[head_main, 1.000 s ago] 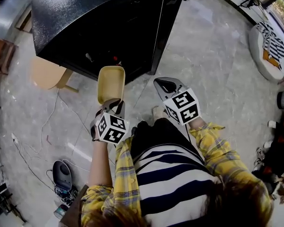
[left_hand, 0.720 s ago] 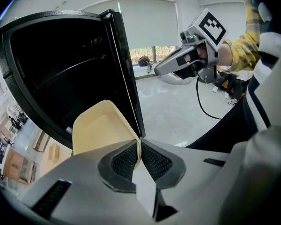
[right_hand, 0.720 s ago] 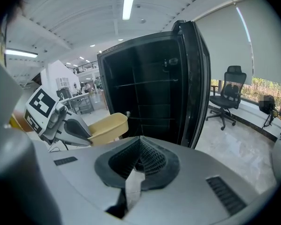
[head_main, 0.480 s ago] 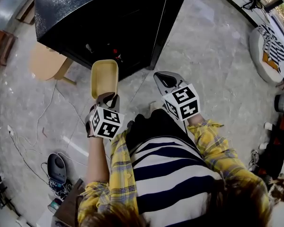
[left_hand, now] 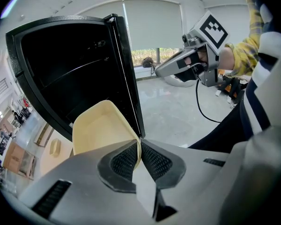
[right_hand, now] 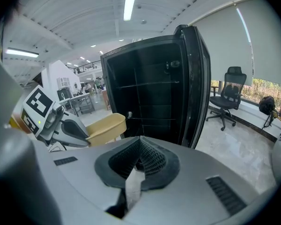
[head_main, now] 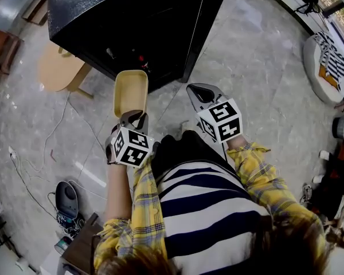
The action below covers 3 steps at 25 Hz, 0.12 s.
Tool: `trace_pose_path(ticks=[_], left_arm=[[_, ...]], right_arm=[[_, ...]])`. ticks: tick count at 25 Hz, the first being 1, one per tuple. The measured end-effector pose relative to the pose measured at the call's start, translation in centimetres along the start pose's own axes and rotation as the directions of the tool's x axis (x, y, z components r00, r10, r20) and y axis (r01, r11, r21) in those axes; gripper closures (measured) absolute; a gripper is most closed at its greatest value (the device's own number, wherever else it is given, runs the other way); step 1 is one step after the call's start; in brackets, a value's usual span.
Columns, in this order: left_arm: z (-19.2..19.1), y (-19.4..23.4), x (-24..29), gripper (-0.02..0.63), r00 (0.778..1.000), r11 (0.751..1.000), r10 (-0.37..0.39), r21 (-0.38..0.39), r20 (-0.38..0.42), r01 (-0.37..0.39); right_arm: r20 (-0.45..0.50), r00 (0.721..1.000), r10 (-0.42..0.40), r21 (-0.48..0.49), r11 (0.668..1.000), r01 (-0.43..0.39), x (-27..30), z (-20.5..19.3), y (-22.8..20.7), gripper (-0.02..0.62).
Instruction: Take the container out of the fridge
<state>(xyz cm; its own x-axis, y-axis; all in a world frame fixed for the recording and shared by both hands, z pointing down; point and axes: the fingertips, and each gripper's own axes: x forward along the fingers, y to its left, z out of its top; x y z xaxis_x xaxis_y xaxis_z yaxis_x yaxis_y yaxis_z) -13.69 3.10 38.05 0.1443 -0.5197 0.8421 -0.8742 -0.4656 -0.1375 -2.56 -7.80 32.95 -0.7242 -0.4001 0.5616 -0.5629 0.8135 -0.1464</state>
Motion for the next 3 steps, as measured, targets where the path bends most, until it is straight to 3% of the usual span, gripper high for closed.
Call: trace_pose_path(ticks=[3], left_arm=[[0.14,0.2,-0.46,0.568,1.0,1.0,0.007,-0.004,0.006,-0.007]], right_arm=[[0.001,1.0,0.003,-0.002,1.0,-0.003,-0.14,0.09,0.26,0.568]])
